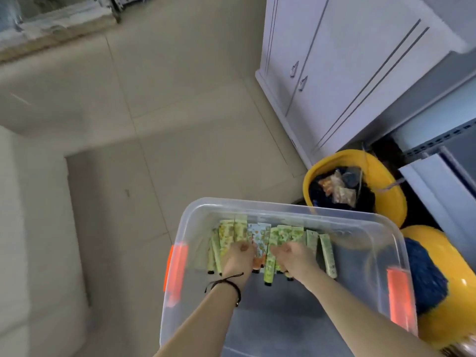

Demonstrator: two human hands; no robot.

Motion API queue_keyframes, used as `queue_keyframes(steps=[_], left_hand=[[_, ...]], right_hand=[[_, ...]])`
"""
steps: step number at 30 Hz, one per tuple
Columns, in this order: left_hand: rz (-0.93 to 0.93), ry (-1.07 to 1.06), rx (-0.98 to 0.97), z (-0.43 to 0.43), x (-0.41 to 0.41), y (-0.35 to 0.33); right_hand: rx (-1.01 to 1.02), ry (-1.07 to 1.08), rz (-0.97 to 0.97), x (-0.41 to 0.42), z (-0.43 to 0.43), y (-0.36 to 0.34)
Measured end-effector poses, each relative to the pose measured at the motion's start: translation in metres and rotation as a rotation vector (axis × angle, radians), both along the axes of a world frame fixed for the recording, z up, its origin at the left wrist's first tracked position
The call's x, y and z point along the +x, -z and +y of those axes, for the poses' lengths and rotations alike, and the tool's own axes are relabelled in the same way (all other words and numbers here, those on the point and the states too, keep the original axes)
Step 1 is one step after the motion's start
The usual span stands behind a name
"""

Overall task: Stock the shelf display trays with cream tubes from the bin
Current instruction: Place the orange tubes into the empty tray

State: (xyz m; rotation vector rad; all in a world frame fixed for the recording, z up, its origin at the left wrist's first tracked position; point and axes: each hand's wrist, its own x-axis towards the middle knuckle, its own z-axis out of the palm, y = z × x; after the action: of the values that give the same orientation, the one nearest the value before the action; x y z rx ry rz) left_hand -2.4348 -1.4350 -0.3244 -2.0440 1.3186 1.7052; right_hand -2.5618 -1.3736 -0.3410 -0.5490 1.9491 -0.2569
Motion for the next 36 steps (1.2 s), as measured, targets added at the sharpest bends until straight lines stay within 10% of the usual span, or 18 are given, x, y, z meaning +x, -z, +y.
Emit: queue_keyframes(steps=[18,36], left_hand=[[-0.281,0.184,-0.304,0.017,0.011,-0.006],[-0.454,0.619,-0.566,0.045,0.011,0.038]], right_hand=[[0.075,0.044,0.188,0.033,-0.041,0.033],[-0.106,0.241,-0.021,0.012,0.001,0.034]])
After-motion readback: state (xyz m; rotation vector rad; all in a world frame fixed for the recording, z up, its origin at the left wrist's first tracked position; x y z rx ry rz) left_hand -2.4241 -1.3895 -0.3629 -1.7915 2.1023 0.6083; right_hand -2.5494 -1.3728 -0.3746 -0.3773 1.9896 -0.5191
